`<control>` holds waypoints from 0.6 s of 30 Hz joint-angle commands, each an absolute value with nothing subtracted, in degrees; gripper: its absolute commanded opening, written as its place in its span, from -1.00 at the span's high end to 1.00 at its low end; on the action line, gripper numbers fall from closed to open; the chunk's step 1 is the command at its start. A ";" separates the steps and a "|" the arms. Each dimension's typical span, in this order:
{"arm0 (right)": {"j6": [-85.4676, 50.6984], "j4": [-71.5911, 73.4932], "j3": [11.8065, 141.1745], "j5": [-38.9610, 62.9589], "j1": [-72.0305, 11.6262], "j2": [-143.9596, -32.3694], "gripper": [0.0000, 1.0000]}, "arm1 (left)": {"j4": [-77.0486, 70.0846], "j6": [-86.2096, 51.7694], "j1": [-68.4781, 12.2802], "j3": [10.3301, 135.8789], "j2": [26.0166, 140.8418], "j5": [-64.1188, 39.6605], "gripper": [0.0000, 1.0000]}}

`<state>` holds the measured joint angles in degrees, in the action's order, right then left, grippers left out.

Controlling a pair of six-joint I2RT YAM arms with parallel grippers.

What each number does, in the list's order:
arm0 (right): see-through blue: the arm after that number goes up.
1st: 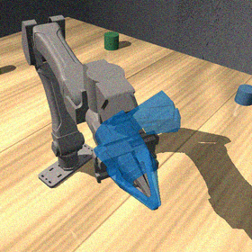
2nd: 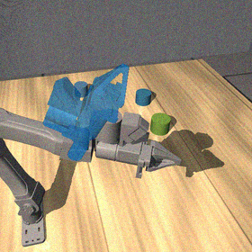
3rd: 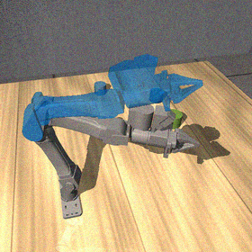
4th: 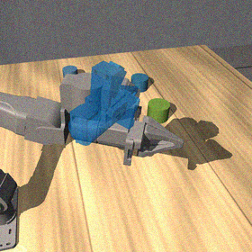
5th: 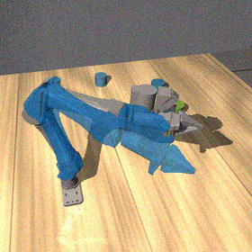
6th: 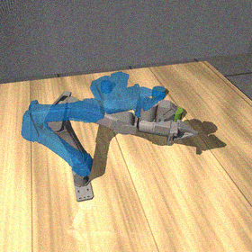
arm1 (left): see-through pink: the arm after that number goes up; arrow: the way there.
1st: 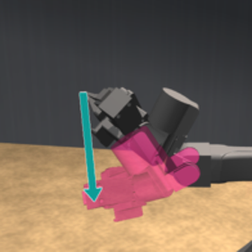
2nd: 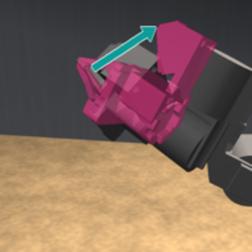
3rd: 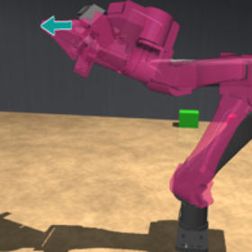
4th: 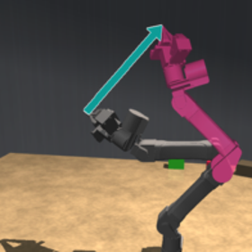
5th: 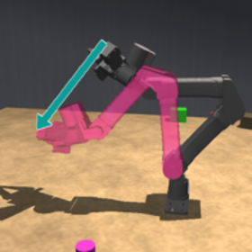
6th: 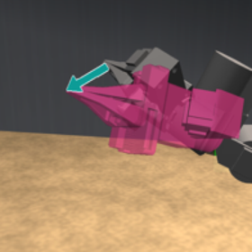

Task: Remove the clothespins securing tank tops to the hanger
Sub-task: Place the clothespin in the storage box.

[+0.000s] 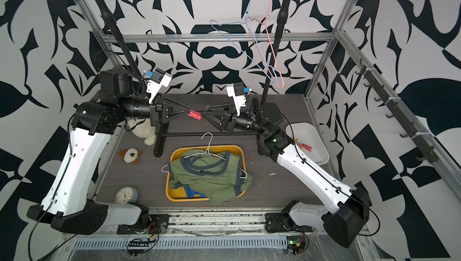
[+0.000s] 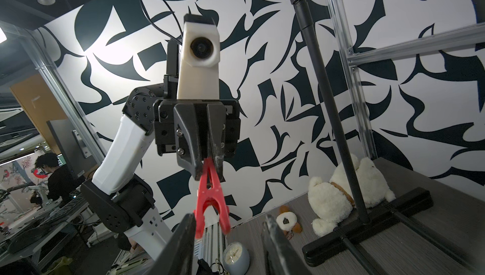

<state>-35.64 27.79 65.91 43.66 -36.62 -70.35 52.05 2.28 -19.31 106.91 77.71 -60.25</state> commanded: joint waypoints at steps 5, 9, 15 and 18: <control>-38.31 33.63 68.75 45.21 -38.58 -70.58 0.15 | 51.42 1.87 -19.35 106.28 76.29 -60.83 0.80; -38.32 34.45 69.19 45.48 -39.51 -70.73 0.15 | 51.13 1.80 -19.37 105.65 76.20 -60.73 0.78; -36.97 32.47 70.48 45.12 -40.67 -71.85 0.15 | 50.30 0.79 -19.42 105.64 76.03 -61.87 0.77; -36.84 32.66 70.84 45.09 -41.17 -72.55 0.15 | 50.01 0.36 -19.40 105.67 76.03 -61.83 0.77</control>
